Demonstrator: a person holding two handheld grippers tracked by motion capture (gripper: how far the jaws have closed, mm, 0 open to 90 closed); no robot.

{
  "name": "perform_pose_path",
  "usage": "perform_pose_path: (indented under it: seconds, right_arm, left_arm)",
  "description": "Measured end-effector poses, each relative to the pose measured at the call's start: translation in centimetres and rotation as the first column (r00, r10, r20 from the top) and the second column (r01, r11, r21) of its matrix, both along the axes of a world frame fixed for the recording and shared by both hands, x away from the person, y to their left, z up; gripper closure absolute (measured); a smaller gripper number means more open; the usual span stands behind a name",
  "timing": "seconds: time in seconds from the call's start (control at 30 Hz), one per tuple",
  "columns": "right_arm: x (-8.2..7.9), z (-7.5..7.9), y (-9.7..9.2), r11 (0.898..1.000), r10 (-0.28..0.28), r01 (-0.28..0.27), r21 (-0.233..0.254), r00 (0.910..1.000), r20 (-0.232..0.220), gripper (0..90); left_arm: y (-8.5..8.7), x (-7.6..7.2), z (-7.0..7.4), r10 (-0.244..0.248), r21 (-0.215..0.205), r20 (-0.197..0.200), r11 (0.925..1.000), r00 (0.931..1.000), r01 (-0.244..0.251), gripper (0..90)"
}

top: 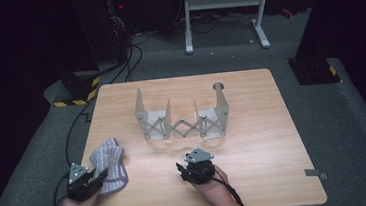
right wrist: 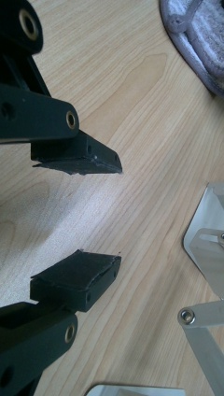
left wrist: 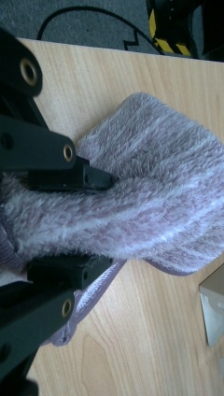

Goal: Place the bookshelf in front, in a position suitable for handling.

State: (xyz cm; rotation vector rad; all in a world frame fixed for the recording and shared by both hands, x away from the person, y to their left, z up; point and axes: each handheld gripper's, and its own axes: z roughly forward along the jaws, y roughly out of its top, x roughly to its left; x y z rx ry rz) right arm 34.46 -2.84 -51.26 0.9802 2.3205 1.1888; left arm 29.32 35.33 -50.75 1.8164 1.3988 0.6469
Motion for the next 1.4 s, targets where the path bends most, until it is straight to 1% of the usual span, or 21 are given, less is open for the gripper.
perform_pose_path:
  seconds: [0.17, 0.27, 0.33, 0.4, 0.47, 0.57, 0.67, 0.73, 0.77, 0.83, 0.9, 0.93, 0.97, 1.0, 1.1, 1.17, 1.2, 1.23, 1.3, 1.37, 1.4]
  right_arm:
    - [0.0, 0.0, 0.0, 1.000, -0.002, 0.002, -0.003, 1.0000, 0.001, 48.9]
    - [0.0, 0.0, 0.0, 1.000, -0.003, 0.003, -0.005, 1.0000, 0.003, 48.8]
    - [-0.1, -0.1, -0.2, 1.000, -0.010, 0.010, -0.007, 0.9999, 0.003, 48.8]
    - [-0.1, -0.1, -0.2, 1.000, -0.012, 0.012, -0.007, 0.9999, 0.003, 48.8]
    - [-0.2, -0.1, -0.5, 1.000, -0.020, 0.020, -0.010, 0.9998, 0.003, 48.8]
    - [-0.2, -0.3, -0.8, 0.999, -0.028, 0.028, -0.018, 0.9996, 0.001, 48.6]
    - [-0.3, -0.4, -1.6, 0.998, -0.060, 0.060, -0.020, 0.9982, -0.001, 48.5]
    - [-0.4, -0.5, -2.3, 0.997, -0.079, 0.079, -0.021, 0.9968, 0.000, 48.4]
    - [-0.4, -0.5, -2.3, 0.997, -0.079, 0.079, -0.021, 0.9968, 0.000, 48.4]
    - [-0.8, -0.5, -3.4, 0.994, -0.111, 0.111, -0.019, 0.9938, 0.000, 48.0]
    - [-1.0, -0.4, -4.2, 0.991, -0.136, 0.136, -0.016, 0.9906, 0.003, 47.6]
    - [-1.1, -0.4, -4.6, 0.989, -0.150, 0.150, -0.015, 0.9886, 0.006, 47.4]
    - [-1.2, -0.3, -5.0, 0.987, -0.162, 0.162, -0.014, 0.9867, 0.010, 47.1]
    - [-1.2, -0.3, -5.4, 0.984, -0.176, 0.176, -0.011, 0.9843, 0.014, 46.9]
    - [-1.3, 0.1, -6.5, 0.976, -0.220, 0.220, 0.003, 0.9751, 0.030, 46.1]
    - [-1.2, 0.4, -7.2, 0.971, -0.239, 0.239, 0.008, 0.9698, 0.046, 44.9]
    - [-1.2, 0.4, -7.2, 0.971, -0.239, 0.239, 0.008, 0.9698, 0.046, 44.9]
    - [-1.0, 0.8, -8.0, 0.965, -0.262, 0.261, 0.013, 0.9629, 0.067, 44.2]
    - [-0.8, 1.1, -8.6, 0.959, -0.282, 0.282, 0.020, 0.9556, 0.085, 44.2]
    - [-0.4, 1.7, -9.3, 0.951, -0.310, 0.307, 0.040, 0.9449, 0.106, 44.5]
    - [-0.4, 1.7, -9.3, 0.951, -0.310, 0.307, 0.040, 0.9449, 0.106, 44.5]
  left_arm:
    - [-0.4, -0.3, 1.1, -0.002, -0.019, 0.060, 0.9998, 0.9982, 0.003, 39.6]
    - [-0.7, -0.4, 1.7, -0.006, -0.016, 0.091, 0.9998, 0.9958, 0.007, 31.6]
    - [-1.4, -0.5, 2.6, -0.026, -0.020, 0.127, 0.9994, 0.9915, 0.029, 30.2]
    - [-1.6, -0.6, 2.9, -0.036, -0.027, 0.136, 0.9988, 0.9900, 0.040, 30.2]
    - [-2.8, -0.9, 3.9, -0.079, -0.043, 0.174, 0.9952, 0.9816, 0.088, 31.1]
    - [-3.7, -0.8, 4.3, -0.115, -0.048, 0.188, 0.9908, 0.9754, 0.126, 32.3]
    - [-5.6, 0.0, 4.1, -0.180, -0.088, 0.188, 0.9761, 0.9655, 0.199, 34.9]
    - [-6.8, 0.7, 3.6, -0.219, -0.087, 0.173, 0.9678, 0.9603, 0.236, 36.9]
    - [-6.8, 0.7, 3.6, -0.219, -0.087, 0.173, 0.9678, 0.9603, 0.236, 37.4]
    - [-8.6, 1.5, 2.8, -0.273, -0.093, 0.143, 0.9534, 0.9515, 0.287, 37.6]
    - [-10.0, 1.9, 2.2, -0.305, -0.070, 0.131, 0.9463, 0.9433, 0.316, 38.0]
    - [-10.0, 1.9, 2.2, -0.305, -0.070, 0.131, 0.9463, 0.9433, 0.316, 38.2]
    - [-11.4, 2.1, 1.5, -0.327, -0.054, 0.131, 0.9403, 0.9359, 0.336, 38.7]
    - [-11.4, 2.1, 1.5, -0.327, -0.054, 0.131, 0.9403, 0.9359, 0.336, 39.3]
    - [-13.9, 2.2, 0.0, -0.365, 0.032, 0.128, 0.9307, 0.9220, 0.364, 39.6]
    - [-14.5, 2.2, -0.5, -0.383, 0.051, 0.129, 0.9237, 0.9147, 0.380, 39.5]
    - [-14.5, 2.2, -0.5, -0.383, 0.051, 0.129, 0.9237, 0.9147, 0.380, 39.5]
    - [-14.9, 2.1, -1.0, -0.415, 0.055, 0.106, 0.9099, 0.9037, 0.411, 39.4]
    - [-15.2, 1.8, -1.3, -0.432, 0.107, 0.104, 0.9003, 0.8957, 0.422, 38.9]
    - [-15.0, 1.7, -1.4, -0.435, 0.110, 0.111, 0.8992, 0.8938, 0.424, 38.7]
    - [-15.0, 1.7, -1.4, -0.435, 0.110, 0.111, 0.8992, 0.8938, 0.424, 38.7]
